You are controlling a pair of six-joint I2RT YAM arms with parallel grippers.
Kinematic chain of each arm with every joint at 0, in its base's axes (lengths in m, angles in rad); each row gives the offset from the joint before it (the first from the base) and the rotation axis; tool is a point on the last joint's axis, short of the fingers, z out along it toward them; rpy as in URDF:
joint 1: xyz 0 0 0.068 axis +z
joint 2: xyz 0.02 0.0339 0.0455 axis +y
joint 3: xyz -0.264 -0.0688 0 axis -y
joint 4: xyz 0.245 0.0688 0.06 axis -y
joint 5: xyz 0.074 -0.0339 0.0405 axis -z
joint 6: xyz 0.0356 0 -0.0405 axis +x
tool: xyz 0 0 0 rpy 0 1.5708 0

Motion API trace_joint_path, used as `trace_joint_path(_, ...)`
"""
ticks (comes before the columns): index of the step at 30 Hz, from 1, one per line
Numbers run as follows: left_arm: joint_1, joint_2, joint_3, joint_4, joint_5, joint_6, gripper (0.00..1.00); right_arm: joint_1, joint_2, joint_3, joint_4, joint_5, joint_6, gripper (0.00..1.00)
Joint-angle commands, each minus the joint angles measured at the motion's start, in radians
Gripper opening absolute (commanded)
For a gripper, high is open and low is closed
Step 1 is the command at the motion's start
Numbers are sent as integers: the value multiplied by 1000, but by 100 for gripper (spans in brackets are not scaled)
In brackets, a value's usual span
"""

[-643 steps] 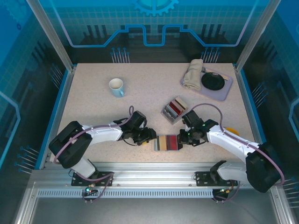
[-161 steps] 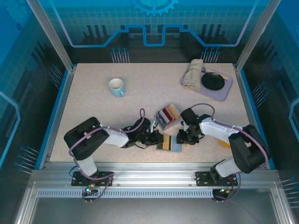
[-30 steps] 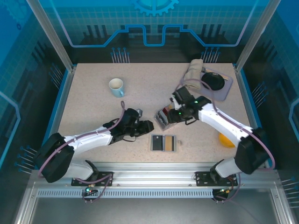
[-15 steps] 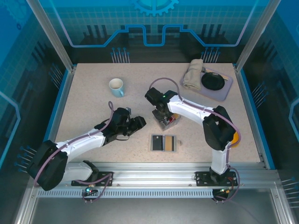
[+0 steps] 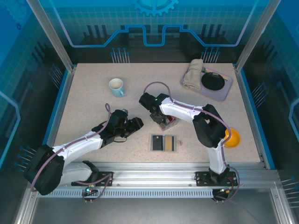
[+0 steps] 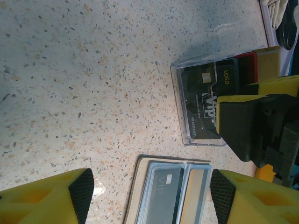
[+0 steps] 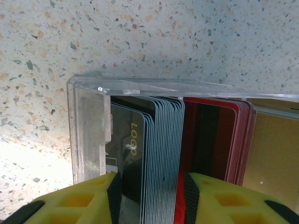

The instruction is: Put the credit cards into the card holder

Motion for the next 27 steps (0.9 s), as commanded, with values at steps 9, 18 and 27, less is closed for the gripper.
trace_joint_path(9,7,-3,-2,-24,-5,-7,71,22,-34,4,-35,116,2,35)
trace_joint_path(18,7,-4,-2,-24,-1,-9,71,23,-34,3,-35,100,-1,25)
trace_joint_path(27,7,3,5,-25,3,-7,71,23,-46,8,-43,113,-7,21)
